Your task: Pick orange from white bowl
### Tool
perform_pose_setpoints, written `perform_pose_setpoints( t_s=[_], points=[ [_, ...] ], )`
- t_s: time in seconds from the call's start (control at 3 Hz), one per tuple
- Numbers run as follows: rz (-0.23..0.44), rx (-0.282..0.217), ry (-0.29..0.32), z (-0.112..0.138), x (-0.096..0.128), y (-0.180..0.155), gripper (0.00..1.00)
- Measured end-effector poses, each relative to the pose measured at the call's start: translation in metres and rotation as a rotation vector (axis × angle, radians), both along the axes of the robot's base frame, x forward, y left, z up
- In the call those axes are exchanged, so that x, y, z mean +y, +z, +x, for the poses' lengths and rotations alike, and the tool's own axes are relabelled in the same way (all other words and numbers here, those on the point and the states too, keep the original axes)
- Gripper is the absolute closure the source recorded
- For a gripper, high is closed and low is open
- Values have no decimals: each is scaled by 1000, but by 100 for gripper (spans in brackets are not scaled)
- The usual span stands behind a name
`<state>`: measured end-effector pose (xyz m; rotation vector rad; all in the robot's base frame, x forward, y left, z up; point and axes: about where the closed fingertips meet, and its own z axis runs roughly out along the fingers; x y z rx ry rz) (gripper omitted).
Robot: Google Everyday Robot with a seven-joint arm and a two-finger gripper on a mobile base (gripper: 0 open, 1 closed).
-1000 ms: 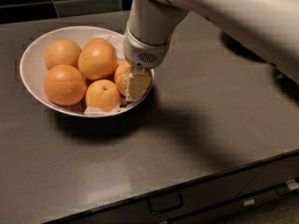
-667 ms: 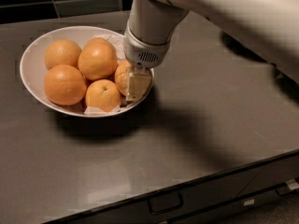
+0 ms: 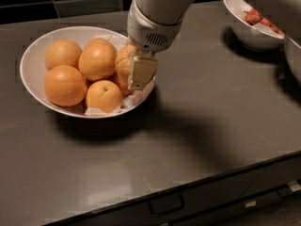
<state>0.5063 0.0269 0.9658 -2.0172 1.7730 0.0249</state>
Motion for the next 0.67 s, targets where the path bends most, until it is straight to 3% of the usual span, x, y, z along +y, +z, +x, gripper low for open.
perform_pose_setpoints(
  t_s=[0.33, 0.67],
  points=[
    [28, -41, 24, -3, 2, 23, 100],
    [29, -42, 24, -3, 3, 23, 100]
  ],
)
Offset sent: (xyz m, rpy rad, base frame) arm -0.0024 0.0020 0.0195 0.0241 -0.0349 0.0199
